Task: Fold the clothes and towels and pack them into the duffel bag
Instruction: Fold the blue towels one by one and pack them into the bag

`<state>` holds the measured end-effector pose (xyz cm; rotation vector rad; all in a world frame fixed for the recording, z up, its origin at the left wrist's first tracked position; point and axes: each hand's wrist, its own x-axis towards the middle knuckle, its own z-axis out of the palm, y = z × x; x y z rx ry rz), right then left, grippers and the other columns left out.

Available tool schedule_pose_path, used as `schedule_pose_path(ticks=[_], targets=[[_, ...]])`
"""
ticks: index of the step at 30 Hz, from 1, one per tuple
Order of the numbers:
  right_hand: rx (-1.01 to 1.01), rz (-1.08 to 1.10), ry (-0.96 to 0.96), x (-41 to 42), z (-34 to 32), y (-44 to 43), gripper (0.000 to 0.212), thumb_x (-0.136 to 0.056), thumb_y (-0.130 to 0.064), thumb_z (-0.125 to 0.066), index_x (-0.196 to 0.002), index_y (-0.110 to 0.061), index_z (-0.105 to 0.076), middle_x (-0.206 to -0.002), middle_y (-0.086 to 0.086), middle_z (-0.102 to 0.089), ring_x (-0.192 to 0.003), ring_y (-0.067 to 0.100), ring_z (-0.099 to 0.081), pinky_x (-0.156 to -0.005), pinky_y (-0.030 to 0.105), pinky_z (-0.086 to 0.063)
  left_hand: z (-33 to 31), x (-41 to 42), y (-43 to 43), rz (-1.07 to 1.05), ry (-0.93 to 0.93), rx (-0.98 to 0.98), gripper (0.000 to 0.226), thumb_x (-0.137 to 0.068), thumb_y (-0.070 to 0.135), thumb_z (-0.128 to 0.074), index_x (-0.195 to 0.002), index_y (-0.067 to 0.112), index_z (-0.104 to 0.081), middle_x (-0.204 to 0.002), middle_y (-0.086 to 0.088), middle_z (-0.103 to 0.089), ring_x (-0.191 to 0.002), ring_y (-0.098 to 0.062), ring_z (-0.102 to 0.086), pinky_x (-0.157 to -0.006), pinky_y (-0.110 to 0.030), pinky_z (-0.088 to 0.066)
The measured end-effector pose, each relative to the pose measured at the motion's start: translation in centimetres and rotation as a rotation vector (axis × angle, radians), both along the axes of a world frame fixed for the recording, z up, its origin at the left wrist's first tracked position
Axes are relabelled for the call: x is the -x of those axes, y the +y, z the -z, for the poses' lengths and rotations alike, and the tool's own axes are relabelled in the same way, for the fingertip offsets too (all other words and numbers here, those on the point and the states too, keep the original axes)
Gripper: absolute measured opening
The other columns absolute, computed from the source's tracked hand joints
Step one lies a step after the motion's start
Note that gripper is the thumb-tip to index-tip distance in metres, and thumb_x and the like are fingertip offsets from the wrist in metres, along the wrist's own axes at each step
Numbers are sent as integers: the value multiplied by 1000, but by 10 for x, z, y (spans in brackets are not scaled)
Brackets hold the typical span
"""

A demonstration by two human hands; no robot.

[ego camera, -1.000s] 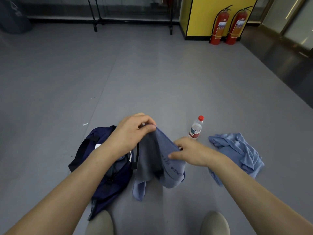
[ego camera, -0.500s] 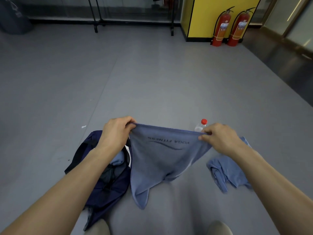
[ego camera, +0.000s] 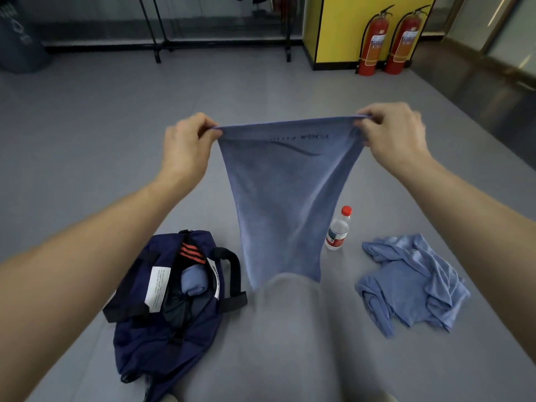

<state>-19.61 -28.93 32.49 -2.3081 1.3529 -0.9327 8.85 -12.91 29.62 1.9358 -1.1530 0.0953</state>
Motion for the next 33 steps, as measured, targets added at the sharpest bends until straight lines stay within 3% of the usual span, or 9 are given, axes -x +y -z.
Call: schedule_pose_path(ticks=[6,10,17,21,23,25,28,30,33], targets=[[137,-95,60,39,5,11,22,-96,-28,-55,-103,-24,-76,-101,2,-75,-94,31,-64,-81,42,-50,9,18,22,59,-49,34,12,-96,21,-64,-95,13,-72,-75,9,-62,-71,-6,-50,-61,-12,-34],[121,-162,219,73,65,32,23,-97,-39,-59,-102,-28,-78,-79,4,-75,-76,34,-65,-70,39,-51,72,37,56,89,-81,-49,12,-96,19,-66,-99,12,-75,-74,3,-68,-65,-16,-53,-59,-23,-33],[-165,-402,582,135,266,88,46,-93,-61,-28,-100,-39,-67,-85,-12,-73,-77,22,-70,-60,36,-55,264,78,133,257,-67,-451,29,-92,40,-51,-102,25,-73,-96,11,-77,-85,-12,-72,-69,-28,-55],[-439,-543,787,145,363,124,70,-81,-64,-9,-119,-39,-62,-116,-9,-69,-108,19,-65,-85,35,-52,368,97,175,316,41,-818,11,-93,38,-61,-101,34,-66,-95,10,-75,-82,-15,-72,-66,-32,-54],[-539,-558,816,148,403,144,58,-90,-59,-20,-129,-38,-58,-131,-7,-62,-120,19,-60,-95,31,-46,406,111,187,354,62,-958,17,-87,33,-74,-101,36,-64,-95,14,-74,-81,-11,-72,-66,-26,-51],[-676,-573,872,151,430,168,44,-96,-49,-40,-134,-38,-58,-139,-10,-53,-124,15,-58,-99,25,-45,416,126,190,379,159,-1060,19,-99,37,-61,-117,36,-63,-121,13,-68,-108,-6,-66,-83,-21,-45],[-749,-675,901,174,475,196,19,-67,-46,-68,-81,-37,-77,-102,-15,-65,-78,13,-71,-65,20,-56,438,135,214,487,206,-1134,41,-110,39,-28,-141,24,-49,-149,3,-48,-135,-10,-48,-107,-21,-33],[-692,-690,937,190,513,207,25,-53,-51,-79,-70,-34,-71,-94,-13,-63,-77,15,-64,-59,22,-56,450,151,222,421,218,-1084,34,-103,41,-28,-124,34,-54,-136,17,-48,-119,-2,-58,-99,-18,-39],[-804,-746,1022,160,466,196,24,-80,-59,-65,-97,-43,-71,-111,-15,-64,-102,12,-61,-80,28,-57,457,143,239,484,96,-1230,25,-72,66,-38,-83,46,-48,-94,37,-41,-69,14,-57,-62,-7,-44]])
